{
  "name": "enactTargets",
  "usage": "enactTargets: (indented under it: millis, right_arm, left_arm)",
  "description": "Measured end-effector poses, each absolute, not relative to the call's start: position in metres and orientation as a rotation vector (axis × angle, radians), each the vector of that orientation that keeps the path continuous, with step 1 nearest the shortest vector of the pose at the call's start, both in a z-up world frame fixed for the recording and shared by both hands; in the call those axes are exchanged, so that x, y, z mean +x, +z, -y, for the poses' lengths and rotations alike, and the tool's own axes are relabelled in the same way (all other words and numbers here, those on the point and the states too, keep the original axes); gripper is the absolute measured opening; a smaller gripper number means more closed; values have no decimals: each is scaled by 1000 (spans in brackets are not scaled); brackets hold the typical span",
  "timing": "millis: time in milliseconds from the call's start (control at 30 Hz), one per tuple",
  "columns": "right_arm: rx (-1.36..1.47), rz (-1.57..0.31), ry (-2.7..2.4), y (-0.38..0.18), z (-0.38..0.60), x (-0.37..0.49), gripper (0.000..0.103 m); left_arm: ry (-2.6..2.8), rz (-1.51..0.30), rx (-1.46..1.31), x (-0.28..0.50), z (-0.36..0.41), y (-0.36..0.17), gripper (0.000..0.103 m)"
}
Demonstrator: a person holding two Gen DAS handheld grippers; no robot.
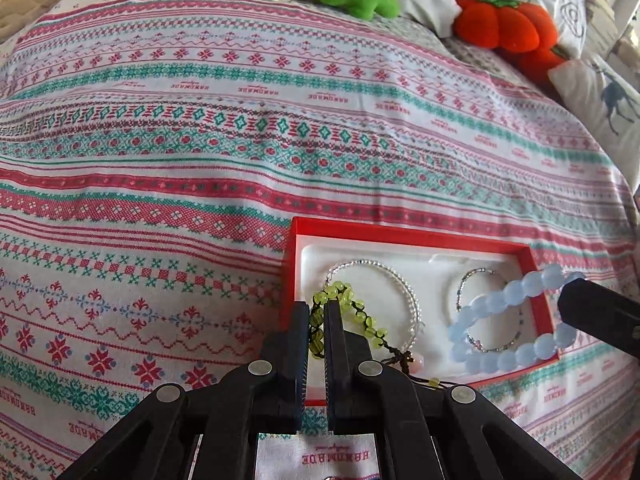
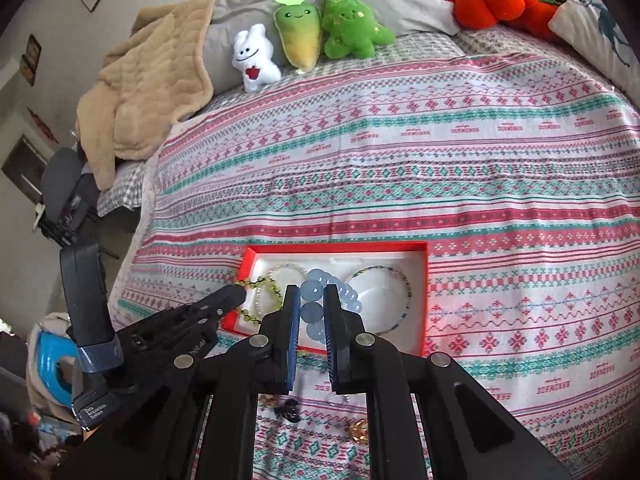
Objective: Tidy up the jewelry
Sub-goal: 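Lower both bracelets into the red box beside the others and release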
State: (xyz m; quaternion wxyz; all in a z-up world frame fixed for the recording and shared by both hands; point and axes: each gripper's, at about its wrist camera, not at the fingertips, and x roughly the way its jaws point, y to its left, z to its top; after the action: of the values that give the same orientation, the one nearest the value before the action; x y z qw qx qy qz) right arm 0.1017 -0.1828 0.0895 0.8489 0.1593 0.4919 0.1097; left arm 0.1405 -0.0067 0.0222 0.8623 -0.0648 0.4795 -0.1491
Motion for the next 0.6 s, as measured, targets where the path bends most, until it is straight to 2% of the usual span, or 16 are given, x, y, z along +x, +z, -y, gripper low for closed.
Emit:
enactTargets:
  millis: [267,433,500,567,600]
  right_arm:
    - [220,-1078,78,64,196,108,12]
    - [250,-1102,56,56,213,110,13]
    - [244,-1104,52,58,213,109,13]
    - [236,-1109,60,61,212,106,13]
    - [235,-1109,69,63,211,104,13]
  left_arm:
    - [-309,-1009,-99,141,17,19,2]
    - [-326,-990,-98,142,22,24,2]
    - [-335,-983,-91,141,25,28,5]
    - [-338,-973,-78,137,25,33,22]
    - [-334,-966,-70,134,25,35,26]
